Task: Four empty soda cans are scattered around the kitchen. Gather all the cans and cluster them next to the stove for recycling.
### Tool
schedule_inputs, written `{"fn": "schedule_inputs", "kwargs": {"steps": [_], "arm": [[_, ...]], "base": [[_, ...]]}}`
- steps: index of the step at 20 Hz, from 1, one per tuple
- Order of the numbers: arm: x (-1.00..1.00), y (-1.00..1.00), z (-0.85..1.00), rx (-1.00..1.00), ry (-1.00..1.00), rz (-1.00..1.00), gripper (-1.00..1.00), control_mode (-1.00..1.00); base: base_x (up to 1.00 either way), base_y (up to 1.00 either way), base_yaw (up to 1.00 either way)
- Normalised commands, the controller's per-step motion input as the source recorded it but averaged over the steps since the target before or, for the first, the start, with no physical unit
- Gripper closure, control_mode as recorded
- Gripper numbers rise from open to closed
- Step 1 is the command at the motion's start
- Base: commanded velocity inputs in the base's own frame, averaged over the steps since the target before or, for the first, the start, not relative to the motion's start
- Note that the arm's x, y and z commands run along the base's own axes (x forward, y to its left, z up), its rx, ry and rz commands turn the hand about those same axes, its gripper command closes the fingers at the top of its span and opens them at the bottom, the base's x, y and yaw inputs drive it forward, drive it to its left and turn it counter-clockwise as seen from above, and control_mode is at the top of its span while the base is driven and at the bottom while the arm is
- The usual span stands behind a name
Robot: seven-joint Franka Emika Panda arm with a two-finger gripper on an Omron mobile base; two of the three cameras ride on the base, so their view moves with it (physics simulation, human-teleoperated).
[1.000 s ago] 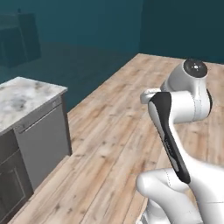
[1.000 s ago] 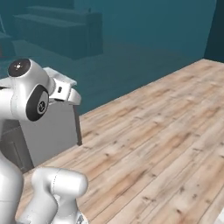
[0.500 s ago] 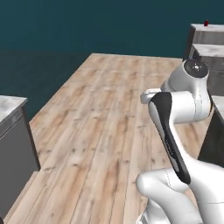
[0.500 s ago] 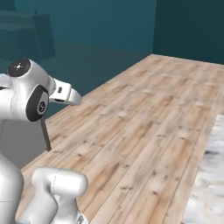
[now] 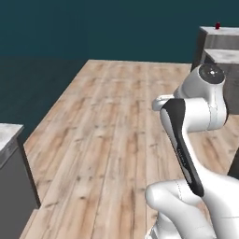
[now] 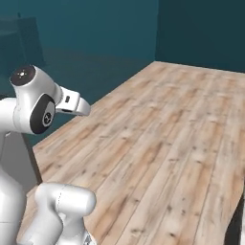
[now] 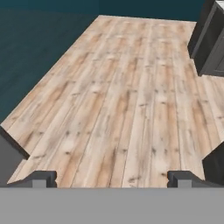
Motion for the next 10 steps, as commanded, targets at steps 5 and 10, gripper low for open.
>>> {"fn": "schedule_inputs", "kwargs": {"steps": [5,10], "arm": [[0.00,0.00,0.00,0.00,0.00,0.00,-1.00,1.00],[0.00,0.00,0.00,0.00,0.00,0.00,-1.00,1.00]], "base": [[0.97,0.17,-0.13],[0.99,0.16,-0.13]]}}
